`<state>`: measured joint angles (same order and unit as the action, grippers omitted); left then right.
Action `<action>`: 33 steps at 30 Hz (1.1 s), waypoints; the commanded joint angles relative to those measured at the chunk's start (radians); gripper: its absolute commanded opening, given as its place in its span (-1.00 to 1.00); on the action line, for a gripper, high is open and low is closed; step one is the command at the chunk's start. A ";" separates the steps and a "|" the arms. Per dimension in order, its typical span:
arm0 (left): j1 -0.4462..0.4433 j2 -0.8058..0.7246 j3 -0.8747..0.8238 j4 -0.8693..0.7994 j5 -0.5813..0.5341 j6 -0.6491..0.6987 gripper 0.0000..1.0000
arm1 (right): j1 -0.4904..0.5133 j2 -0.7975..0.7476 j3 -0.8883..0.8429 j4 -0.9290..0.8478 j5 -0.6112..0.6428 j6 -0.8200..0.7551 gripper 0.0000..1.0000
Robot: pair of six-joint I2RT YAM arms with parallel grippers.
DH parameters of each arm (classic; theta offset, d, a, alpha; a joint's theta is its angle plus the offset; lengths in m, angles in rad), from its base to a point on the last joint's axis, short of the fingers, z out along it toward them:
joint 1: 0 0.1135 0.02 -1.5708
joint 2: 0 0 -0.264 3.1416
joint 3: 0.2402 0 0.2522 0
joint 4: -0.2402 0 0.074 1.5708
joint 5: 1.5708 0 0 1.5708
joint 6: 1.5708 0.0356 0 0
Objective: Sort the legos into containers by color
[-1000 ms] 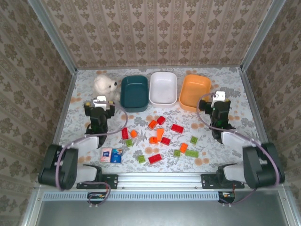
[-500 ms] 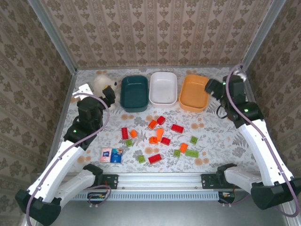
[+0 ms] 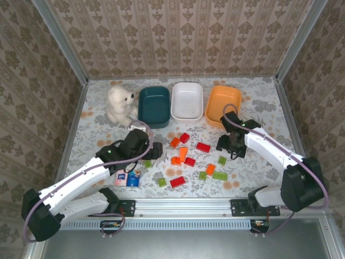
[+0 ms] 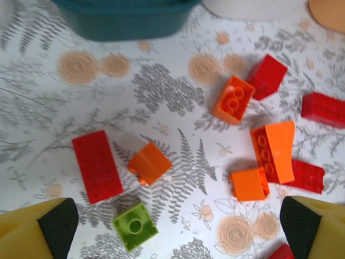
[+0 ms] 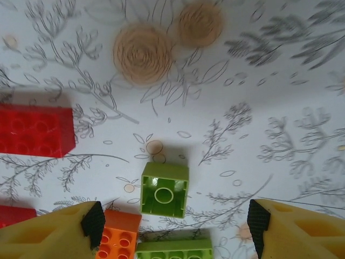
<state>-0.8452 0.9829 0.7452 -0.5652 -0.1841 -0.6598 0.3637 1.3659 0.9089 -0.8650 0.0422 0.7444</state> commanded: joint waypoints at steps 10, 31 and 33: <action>-0.022 0.038 -0.008 0.070 0.082 -0.018 1.00 | 0.014 0.093 -0.152 0.180 -0.131 0.115 0.27; 0.008 -0.007 0.072 0.084 0.005 -0.065 1.00 | -0.008 0.127 0.327 -0.004 0.109 -0.130 -0.31; 0.039 0.002 0.097 0.090 0.019 -0.057 1.00 | -0.057 0.204 0.403 0.018 0.084 -0.153 -0.31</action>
<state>-0.8387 0.9916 0.7853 -0.5045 -0.1486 -0.7071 0.3580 1.4769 1.2407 -0.8024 0.0875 0.6743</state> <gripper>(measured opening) 0.997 0.346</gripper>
